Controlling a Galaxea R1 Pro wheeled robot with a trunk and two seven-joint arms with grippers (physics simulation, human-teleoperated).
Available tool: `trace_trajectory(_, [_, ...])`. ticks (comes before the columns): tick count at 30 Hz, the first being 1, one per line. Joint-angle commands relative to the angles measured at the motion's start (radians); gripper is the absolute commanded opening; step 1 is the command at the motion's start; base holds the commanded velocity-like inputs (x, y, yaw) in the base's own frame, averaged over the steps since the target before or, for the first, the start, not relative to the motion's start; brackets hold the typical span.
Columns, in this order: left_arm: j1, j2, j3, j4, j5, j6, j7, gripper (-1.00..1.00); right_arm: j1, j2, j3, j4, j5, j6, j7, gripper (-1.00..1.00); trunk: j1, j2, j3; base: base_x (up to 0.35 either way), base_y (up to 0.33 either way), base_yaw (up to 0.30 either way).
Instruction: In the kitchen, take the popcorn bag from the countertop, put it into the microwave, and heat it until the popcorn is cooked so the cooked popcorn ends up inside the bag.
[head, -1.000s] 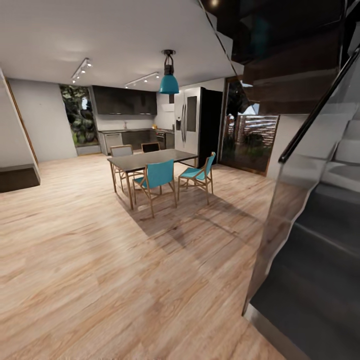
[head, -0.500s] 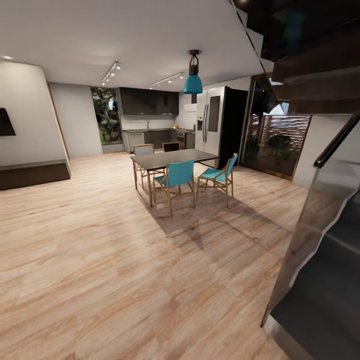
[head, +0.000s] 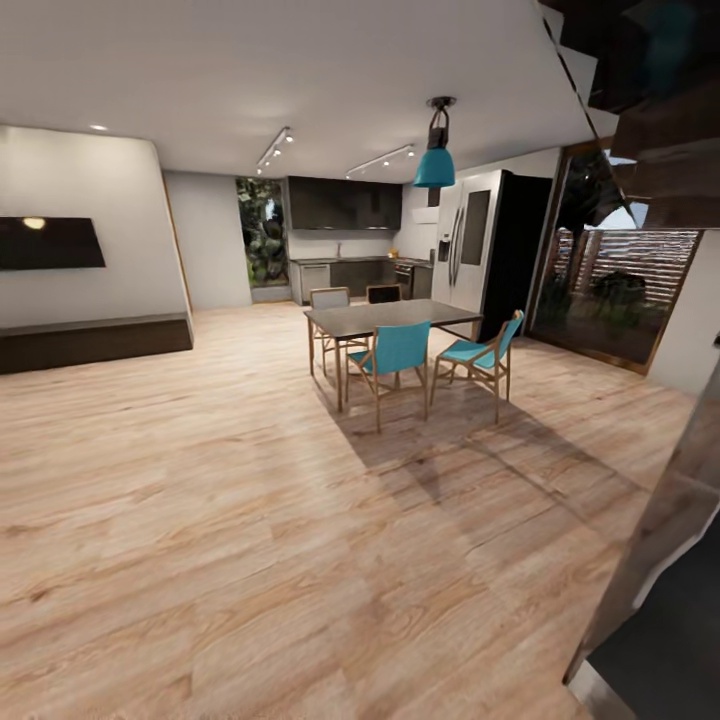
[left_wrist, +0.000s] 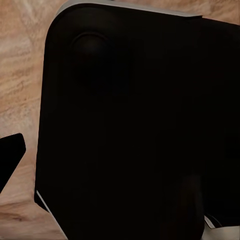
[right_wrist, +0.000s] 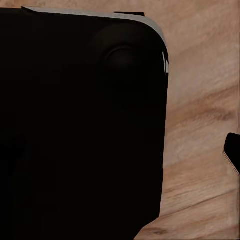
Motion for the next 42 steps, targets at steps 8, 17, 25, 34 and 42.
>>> trace_trajectory(8, [0.0, 0.0, 0.0, -0.001, 0.007, -0.001, 0.0, 1.0, 0.0, 0.0, 0.0, 0.0, 0.0, -0.003, -0.004, 1.0, 0.0, 0.0, -0.001, 0.0, 0.0, 0.277])
trace_trajectory(17, [0.0, 0.0, 0.0, -0.001, 0.007, -0.001, 0.0, 1.0, 0.0, 0.0, 0.0, 0.0, 0.0, -0.003, -0.004, 1.0, 0.0, 0.0, -0.001, 0.0, 0.0, 0.278])
trace_trajectory(25, [0.0, 0.0, 0.0, -0.001, 0.007, -0.001, 0.002, 1.0, 0.0, 0.0, 0.0, 0.0, 0.0, -0.003, -0.004, 1.0, 0.0, 0.0, -0.001, 0.0, 0.0, 0.278])
trace_trajectory(34, [0.0, -0.002, 0.002, -0.001, 0.007, -0.001, 0.007, 1.0, 0.0, 0.0, 0.0, 0.0, 0.001, -0.003, -0.004, 1.0, 0.0, 0.0, -0.001, 0.0, 0.0, 0.278])
trace_trajectory(42, [0.0, -0.002, 0.002, 0.0, 0.008, -0.001, 0.008, 1.0, 0.0, 0.0, 0.001, 0.0, 0.002, -0.003, -0.004, 1.0, 0.0, 0.0, -0.001, 0.0, 0.0, 0.278])
